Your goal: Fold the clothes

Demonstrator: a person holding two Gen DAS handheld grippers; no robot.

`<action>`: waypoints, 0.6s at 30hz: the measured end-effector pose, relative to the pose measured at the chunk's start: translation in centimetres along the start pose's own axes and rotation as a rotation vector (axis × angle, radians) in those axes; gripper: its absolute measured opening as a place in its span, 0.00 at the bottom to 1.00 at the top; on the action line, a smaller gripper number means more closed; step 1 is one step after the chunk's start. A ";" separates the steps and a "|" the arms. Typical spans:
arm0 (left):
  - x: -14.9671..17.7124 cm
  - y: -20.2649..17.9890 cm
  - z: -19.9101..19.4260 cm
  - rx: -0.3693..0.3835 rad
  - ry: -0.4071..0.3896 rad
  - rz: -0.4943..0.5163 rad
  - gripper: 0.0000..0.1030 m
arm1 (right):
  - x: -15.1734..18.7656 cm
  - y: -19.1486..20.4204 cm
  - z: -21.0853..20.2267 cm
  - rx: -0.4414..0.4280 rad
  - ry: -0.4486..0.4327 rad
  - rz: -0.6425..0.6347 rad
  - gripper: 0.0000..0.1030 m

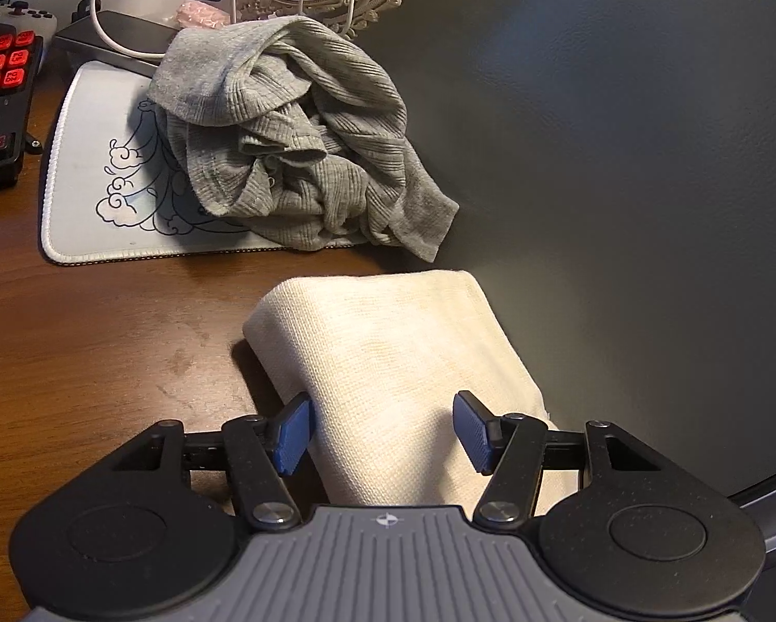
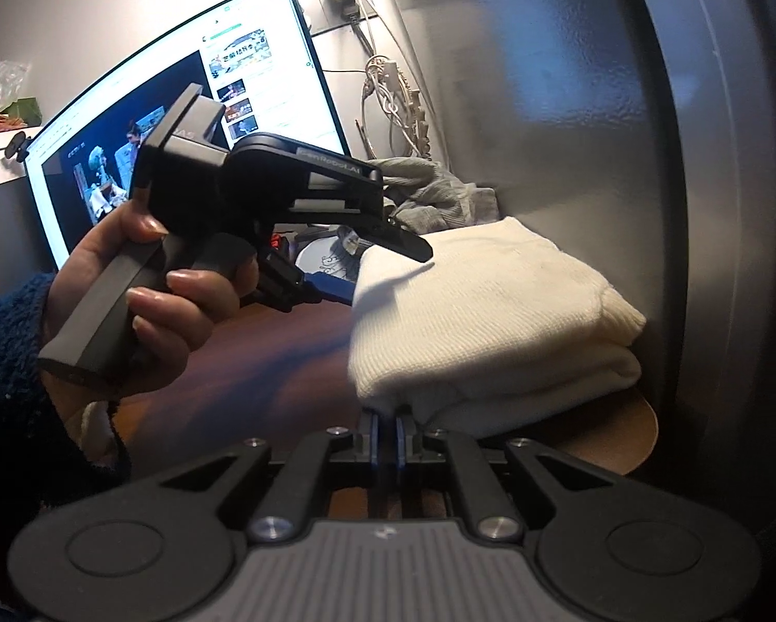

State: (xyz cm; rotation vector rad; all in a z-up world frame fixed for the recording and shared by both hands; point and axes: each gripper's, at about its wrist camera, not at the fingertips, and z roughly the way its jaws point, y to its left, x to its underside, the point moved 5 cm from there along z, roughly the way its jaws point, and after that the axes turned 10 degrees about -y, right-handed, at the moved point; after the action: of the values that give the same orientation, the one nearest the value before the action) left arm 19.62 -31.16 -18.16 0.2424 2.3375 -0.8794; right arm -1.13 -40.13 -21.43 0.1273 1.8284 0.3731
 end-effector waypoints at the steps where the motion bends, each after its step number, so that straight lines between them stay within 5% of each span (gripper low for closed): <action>1: 0.0 0.0 0.0 0.000 0.000 0.000 0.55 | 0.1 0.0 -0.1 0.003 0.000 0.001 0.05; 10: -0.1 1.3 -2.1 0.032 -0.025 0.016 0.55 | 0.5 -0.2 -2.0 0.058 0.013 -0.001 0.05; 18: -0.7 3.9 -7.7 0.045 -0.068 -0.053 0.58 | -2.0 4.1 -2.6 0.001 -0.056 -0.118 0.09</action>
State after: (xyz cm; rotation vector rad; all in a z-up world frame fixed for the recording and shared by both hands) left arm 17.84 -23.20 -15.31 0.1673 2.2717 -0.9522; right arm -3.42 -37.27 -17.63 0.0295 1.7716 0.2834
